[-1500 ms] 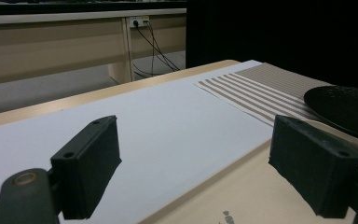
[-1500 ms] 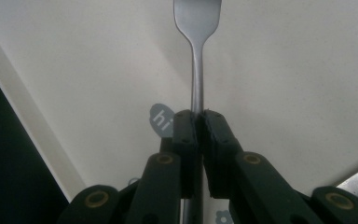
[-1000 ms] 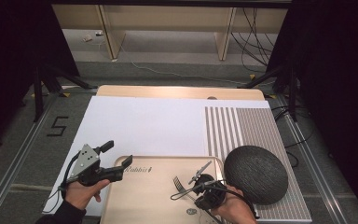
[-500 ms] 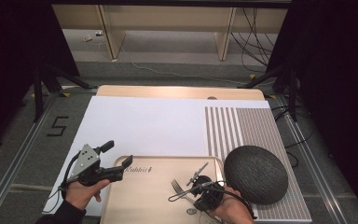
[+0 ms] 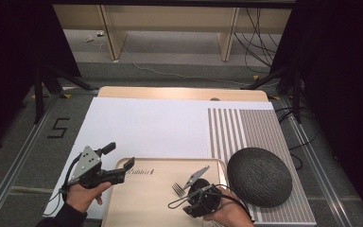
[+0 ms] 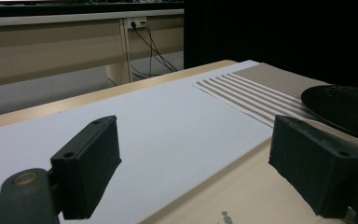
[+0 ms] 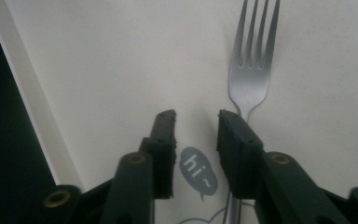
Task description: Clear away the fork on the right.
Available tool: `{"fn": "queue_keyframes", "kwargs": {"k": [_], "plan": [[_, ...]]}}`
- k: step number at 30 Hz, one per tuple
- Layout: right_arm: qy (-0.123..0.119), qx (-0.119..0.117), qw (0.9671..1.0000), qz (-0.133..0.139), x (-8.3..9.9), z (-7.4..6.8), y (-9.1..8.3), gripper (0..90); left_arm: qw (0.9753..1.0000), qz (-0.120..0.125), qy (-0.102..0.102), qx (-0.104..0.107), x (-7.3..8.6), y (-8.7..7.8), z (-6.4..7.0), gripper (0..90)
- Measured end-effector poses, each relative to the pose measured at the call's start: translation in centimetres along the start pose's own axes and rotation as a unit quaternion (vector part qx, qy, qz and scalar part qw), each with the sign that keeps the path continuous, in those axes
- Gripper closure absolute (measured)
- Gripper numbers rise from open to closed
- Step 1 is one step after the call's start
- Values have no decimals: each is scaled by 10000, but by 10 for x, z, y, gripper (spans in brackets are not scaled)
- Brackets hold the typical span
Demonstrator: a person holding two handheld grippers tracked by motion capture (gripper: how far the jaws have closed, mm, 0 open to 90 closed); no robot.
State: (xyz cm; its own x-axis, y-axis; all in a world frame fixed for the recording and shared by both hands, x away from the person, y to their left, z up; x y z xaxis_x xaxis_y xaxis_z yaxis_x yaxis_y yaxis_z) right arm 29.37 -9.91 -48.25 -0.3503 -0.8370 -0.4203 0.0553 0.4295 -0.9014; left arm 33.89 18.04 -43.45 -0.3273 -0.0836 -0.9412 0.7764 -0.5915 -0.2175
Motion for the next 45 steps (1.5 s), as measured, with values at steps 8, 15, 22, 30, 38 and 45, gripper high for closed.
{"fn": "queue_keyframes", "kwargs": {"k": [8, 15, 22, 30, 38, 45], "plan": [[-199, 190, 9995, -143, -1, -1, 5, 848, 10000, 1, 2, -17, 0, 0, -1, 157], [-240, 300, 9989, -280, 0, 0, 9, 900, 10000, 1, -1, -11, 0, -1, -1, 157], [-339, 477, 9973, -435, 1, 0, 11, 900, 10000, -4, 0, -13, 0, 0, -1, 157], [-349, 676, 9954, -576, 3, 5, 13, 900, 10000, 1, -15, -13, 0, -1, -1, 158], [-101, 879, 9938, -670, 8, 15, 8, 900, 10000, -8, -13, -12, 0, 0, -1, 157], [105, 1004, 9923, -723, 14, 24, 4, 900, 10000, -1, -19, -18, 0, 0, -1, 158]]}}
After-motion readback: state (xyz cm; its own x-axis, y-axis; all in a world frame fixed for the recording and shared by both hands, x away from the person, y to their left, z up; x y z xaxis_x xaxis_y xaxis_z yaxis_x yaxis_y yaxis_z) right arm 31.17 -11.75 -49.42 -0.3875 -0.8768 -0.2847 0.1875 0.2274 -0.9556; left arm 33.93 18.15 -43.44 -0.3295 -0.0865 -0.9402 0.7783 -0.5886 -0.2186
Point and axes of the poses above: each handheld gripper's, and its own axes: y roughly forward along the jaws, x roughly out of its underside, z roughly to its right, the point moved 4 cm from there along y, roughly forward along the jaws, and after that the axes turned 12 degrees about -y, right-handed, at the moved point
